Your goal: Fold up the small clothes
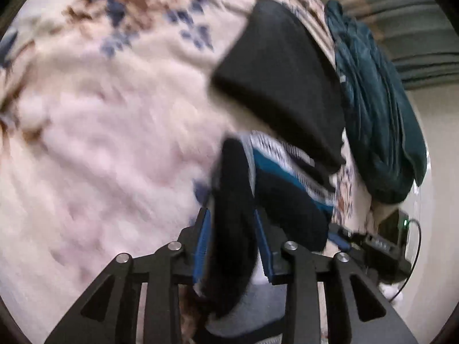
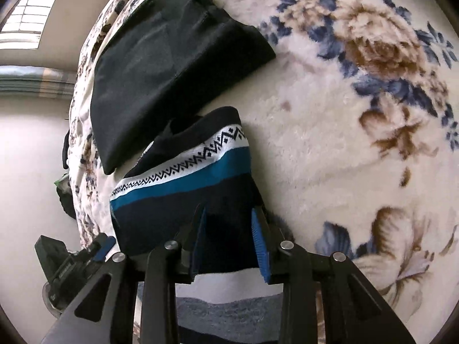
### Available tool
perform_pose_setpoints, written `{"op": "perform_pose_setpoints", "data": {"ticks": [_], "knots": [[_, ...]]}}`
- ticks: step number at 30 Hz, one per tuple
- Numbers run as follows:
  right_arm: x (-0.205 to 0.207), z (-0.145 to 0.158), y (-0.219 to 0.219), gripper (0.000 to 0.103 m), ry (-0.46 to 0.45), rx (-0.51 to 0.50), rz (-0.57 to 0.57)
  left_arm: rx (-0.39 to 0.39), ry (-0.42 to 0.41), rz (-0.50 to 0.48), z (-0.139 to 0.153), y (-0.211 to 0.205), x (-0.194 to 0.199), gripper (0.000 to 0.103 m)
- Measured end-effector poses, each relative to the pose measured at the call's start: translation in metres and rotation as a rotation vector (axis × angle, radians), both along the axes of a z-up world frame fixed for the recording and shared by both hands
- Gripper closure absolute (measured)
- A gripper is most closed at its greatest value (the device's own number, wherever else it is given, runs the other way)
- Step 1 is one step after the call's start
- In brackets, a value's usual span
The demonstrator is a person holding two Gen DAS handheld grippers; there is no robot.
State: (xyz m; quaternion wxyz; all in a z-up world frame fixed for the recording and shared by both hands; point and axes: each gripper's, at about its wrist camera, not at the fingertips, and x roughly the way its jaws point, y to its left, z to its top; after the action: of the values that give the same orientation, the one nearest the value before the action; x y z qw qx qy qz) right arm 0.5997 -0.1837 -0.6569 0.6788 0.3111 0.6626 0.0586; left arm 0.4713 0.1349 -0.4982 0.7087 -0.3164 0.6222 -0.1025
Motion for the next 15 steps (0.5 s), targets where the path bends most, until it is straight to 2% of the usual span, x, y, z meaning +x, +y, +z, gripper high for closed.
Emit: {"op": "perform_pose_setpoints", "data": {"ticks": [4,8,9,10,11,12,15], "knots": [[-0.005,-0.001,0.000,0.069,0.013,0.009,-0.011,0.039,0.040,-0.060,0.000,-0.019,-0.021,0.074],[-0.009,0.000,0.004,0.069,0.014,0.011,-0.010,0.008,0.056,-0.014,-0.012,-0.015,-0.033,0.075],[-0.010,0.000,0.005,0.069,0.014,0.014,-0.008,-0.002,0.041,-0.004,-0.011,-0.011,-0.034,0.075],[-0.011,0.000,0.006,0.069,0.015,0.014,-0.005,0.001,0.012,0.004,-0.009,-0.017,-0.032,0.081],[-0.012,0.000,0.006,0.069,0.015,0.012,-0.004,-0.003,-0.025,0.015,-0.004,-0.019,-0.034,0.095],[-0.013,0.000,0.008,0.069,0.015,0.012,-0.001,-0.012,-0.055,0.016,0.001,-0.021,-0.035,0.095],[-0.016,0.000,0.008,0.069,0.013,0.010,0.003,0.037,-0.125,0.000,0.020,-0.021,-0.042,0.096]]}}
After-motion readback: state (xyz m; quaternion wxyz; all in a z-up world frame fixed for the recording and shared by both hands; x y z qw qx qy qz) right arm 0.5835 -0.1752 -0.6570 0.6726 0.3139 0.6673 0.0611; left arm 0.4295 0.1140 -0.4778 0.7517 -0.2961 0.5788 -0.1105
